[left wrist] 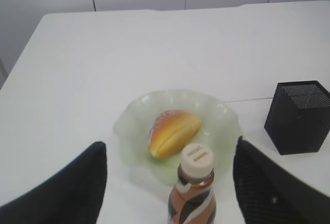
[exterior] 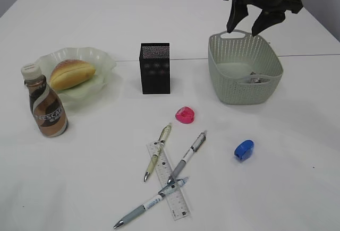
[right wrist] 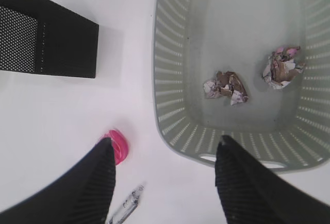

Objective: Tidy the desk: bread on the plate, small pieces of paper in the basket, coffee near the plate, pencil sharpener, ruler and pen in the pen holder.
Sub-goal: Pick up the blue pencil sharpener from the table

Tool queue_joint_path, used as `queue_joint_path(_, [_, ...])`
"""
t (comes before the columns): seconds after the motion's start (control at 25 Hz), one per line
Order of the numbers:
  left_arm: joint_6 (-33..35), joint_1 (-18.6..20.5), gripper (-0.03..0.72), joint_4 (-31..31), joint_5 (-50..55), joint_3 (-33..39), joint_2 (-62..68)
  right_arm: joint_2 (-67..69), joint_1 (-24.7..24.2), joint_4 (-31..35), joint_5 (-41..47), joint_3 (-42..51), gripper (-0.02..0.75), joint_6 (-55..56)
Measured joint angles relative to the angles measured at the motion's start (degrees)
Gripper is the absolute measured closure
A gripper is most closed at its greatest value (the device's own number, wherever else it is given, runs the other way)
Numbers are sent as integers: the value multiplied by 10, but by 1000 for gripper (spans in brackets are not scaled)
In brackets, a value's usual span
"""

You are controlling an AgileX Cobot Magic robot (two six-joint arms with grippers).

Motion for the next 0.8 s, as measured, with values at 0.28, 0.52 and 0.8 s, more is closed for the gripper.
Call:
queue_joint_path(0.28, [-9, 0, 186, -76, 275, -50, -81, -54, 0, 8, 0, 23, 286, 29])
queue_joint_path(0.52, [-10, 0, 200, -100, 479, -138, -85, -103, 0, 12, 0, 123, 286, 45])
queue_joint_path(0.8, [-9, 0, 202, -107, 647, -219, -52, -176, 2, 13, 0, 264, 287, 63])
